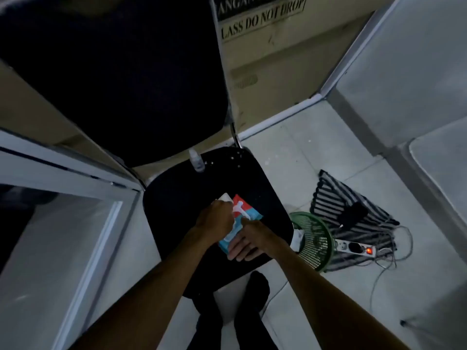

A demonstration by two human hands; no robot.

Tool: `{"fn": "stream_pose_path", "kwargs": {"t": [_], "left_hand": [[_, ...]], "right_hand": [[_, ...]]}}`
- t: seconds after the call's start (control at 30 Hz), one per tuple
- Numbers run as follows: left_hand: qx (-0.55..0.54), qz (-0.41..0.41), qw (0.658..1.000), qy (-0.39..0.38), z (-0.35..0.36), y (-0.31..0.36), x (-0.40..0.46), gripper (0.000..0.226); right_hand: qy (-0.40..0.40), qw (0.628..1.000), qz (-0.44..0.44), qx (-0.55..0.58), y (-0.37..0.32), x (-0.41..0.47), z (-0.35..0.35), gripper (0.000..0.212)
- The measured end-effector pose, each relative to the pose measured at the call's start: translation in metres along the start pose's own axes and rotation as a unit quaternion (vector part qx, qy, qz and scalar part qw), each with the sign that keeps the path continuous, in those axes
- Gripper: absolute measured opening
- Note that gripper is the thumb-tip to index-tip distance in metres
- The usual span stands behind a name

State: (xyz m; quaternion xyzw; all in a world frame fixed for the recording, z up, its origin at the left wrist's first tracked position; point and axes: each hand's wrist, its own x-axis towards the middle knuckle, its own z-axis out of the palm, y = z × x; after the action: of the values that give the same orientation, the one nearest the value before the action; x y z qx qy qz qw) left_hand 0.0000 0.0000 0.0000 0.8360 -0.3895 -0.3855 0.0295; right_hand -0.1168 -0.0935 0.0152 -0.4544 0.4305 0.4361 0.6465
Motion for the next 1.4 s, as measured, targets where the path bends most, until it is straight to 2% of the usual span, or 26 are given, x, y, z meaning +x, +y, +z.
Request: {"fn": "stream_pose_path", "kwargs": {"t": [0.17,0.27,0.33,0.47,0.6,0.7,0.77,0.83,0.9,0.93,1.0,1.07,1.13,1.2,1.4], "left_hand": [[0.007,-0.008,1.0,0.004,0.008,-0.002,0.004,0.029],[0.019,-0.016,1.0,0.012,0.006,0.002,0.001,0.03],[-0.012,-0.04,0.999,0.017,0.004,0.003,0.0,0.023],[-0.101,-0.091,0.99,0.047,-0.002,0.007,-0.008,0.007],[-0.159,-0.105,0.98,0.057,-0.008,0.008,-0.019,0.012],[-0.202,-0.108,0.97,0.079,-0.01,0.007,-0.029,0.022],[-0.228,-0.107,0.964,0.092,-0.013,0.008,-0.035,0.021],[-0.244,-0.098,0.959,0.103,-0.018,0.009,-0.043,0.013],[-0.268,-0.086,0.953,0.109,-0.026,0.011,-0.051,0.011],[-0.286,-0.079,0.949,0.11,-0.03,0.013,-0.055,0.011],[-0.346,-0.067,0.93,0.108,-0.041,0.017,-0.066,0.012],[-0.396,-0.059,0.91,0.103,-0.055,0.023,-0.081,0.013],[-0.413,-0.051,0.903,0.107,-0.063,0.028,-0.094,0.011],[-0.43,-0.053,0.892,0.126,-0.08,0.036,-0.112,0.011],[-0.456,-0.052,0.869,0.183,-0.115,0.065,-0.167,0.009]], "right_hand": [[0.005,1.0,-0.018,-0.002,0.009,0.014,-0.002,0.108],[0.03,0.998,-0.048,0.021,0.017,0.022,-0.001,0.104],[0.04,0.997,-0.055,0.031,0.021,0.026,0.0,0.098],[0.08,0.992,-0.08,0.06,0.028,0.024,0.001,0.077],[0.132,0.978,-0.105,0.119,0.028,0.015,0.004,0.058],[0.156,0.965,-0.137,0.162,0.03,0.005,0.005,0.033],[0.169,0.955,-0.177,0.17,0.033,0.001,0.006,0.027],[0.22,0.934,-0.249,0.134,0.031,-0.01,0.01,0.022],[0.224,0.911,-0.331,0.103,0.029,-0.025,0.015,0.028],[0.224,0.909,-0.342,0.085,0.028,-0.031,0.017,0.033],[0.217,0.917,-0.333,0.036,0.025,-0.05,0.022,0.036],[0.209,0.924,-0.321,0.011,0.024,-0.067,0.023,0.025],[0.205,0.927,-0.311,0.035,0.023,-0.088,0.031,0.01],[0.205,0.926,-0.312,0.055,0.019,-0.114,0.038,0.019],[0.185,0.922,-0.327,0.09,0.004,-0.181,0.06,0.024]]}}
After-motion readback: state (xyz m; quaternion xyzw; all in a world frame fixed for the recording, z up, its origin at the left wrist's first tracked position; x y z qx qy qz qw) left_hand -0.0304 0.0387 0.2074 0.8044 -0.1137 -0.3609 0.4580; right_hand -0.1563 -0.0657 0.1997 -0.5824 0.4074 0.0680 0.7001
